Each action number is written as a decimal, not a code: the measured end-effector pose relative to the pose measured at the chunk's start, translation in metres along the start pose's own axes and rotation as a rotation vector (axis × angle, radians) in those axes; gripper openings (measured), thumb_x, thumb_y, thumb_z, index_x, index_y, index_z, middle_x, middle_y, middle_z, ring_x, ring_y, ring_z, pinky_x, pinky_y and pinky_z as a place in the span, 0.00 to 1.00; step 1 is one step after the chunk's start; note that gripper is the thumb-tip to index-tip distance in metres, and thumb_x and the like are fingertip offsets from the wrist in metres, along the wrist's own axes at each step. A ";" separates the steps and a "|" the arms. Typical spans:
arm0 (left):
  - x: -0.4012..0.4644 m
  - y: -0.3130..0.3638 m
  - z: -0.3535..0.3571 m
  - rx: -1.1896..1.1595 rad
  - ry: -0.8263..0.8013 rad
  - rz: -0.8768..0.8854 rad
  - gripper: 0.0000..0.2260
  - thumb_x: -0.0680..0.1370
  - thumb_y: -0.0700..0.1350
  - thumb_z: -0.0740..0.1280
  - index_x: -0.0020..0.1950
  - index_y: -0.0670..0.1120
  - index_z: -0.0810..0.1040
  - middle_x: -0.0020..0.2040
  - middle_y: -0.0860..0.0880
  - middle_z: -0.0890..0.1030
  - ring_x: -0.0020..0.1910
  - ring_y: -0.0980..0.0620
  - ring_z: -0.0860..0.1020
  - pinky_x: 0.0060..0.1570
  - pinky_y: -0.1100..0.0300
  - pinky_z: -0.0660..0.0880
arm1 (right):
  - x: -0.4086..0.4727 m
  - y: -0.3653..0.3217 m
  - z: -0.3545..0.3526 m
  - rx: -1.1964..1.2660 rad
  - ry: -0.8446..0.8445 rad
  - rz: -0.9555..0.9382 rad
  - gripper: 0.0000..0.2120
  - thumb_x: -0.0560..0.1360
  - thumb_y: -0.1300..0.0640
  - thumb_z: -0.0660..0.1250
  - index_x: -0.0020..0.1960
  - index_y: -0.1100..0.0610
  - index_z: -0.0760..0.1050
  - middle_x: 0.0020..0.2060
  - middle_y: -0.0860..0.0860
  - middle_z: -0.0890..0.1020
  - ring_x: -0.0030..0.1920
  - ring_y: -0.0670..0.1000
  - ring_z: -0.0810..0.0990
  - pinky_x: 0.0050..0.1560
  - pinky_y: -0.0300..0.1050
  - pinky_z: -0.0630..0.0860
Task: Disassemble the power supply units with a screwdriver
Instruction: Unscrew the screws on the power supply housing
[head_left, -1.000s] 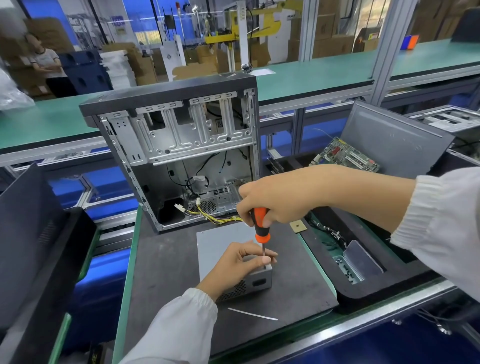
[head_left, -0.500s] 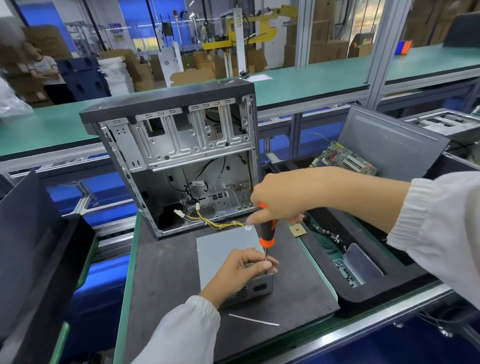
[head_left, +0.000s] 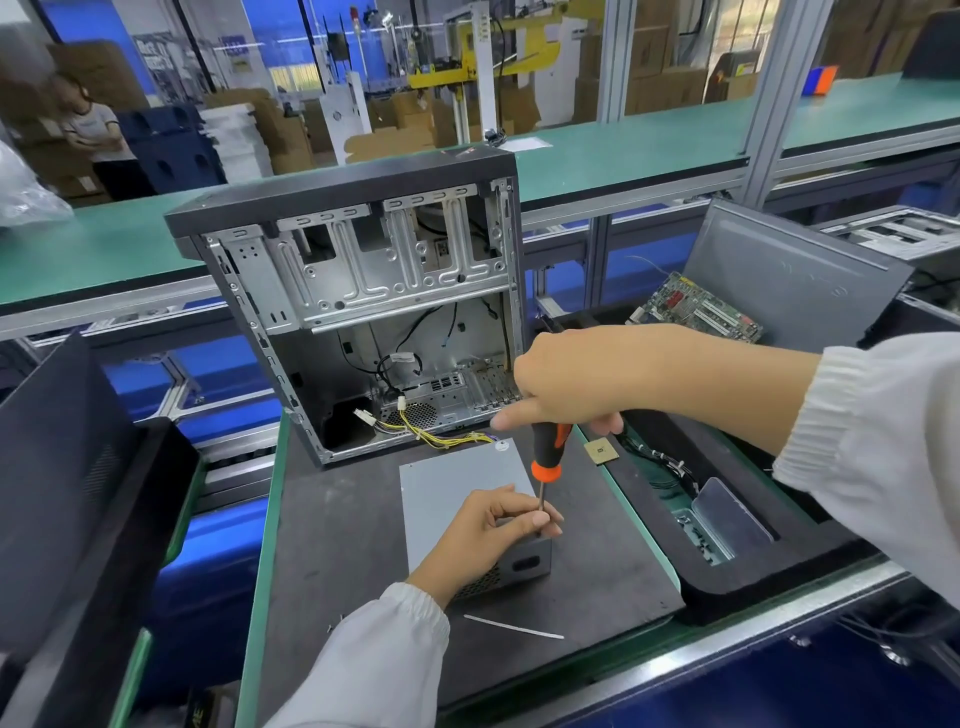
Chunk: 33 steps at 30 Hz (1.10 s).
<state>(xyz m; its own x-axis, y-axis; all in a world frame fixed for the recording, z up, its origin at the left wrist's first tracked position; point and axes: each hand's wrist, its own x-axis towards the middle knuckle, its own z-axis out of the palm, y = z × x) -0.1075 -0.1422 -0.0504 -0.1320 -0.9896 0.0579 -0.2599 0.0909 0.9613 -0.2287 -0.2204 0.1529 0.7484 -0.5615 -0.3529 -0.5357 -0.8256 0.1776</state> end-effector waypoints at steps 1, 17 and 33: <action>-0.001 0.001 0.001 -0.038 0.001 -0.015 0.07 0.80 0.40 0.66 0.49 0.43 0.85 0.47 0.47 0.85 0.49 0.57 0.82 0.67 0.54 0.69 | 0.000 0.000 0.002 -0.029 0.032 -0.035 0.25 0.81 0.39 0.52 0.37 0.58 0.67 0.20 0.50 0.76 0.25 0.50 0.75 0.32 0.43 0.73; 0.001 0.004 0.003 -0.098 0.013 -0.041 0.08 0.81 0.39 0.65 0.54 0.40 0.83 0.45 0.44 0.85 0.49 0.51 0.82 0.52 0.61 0.77 | -0.002 0.008 0.001 0.049 0.049 -0.060 0.20 0.80 0.39 0.53 0.45 0.56 0.67 0.28 0.51 0.79 0.26 0.50 0.79 0.30 0.45 0.73; 0.006 0.000 0.003 -0.118 0.030 -0.057 0.07 0.80 0.41 0.66 0.52 0.43 0.84 0.45 0.45 0.85 0.46 0.50 0.82 0.53 0.55 0.79 | -0.004 0.016 -0.006 0.129 -0.047 -0.107 0.06 0.81 0.52 0.60 0.53 0.55 0.69 0.34 0.51 0.78 0.30 0.52 0.79 0.32 0.42 0.74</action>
<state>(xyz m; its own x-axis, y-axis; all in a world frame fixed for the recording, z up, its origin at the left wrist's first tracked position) -0.1111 -0.1476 -0.0509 -0.0910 -0.9958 0.0090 -0.1515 0.0228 0.9882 -0.2381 -0.2319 0.1624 0.7867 -0.4648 -0.4063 -0.5017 -0.8648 0.0179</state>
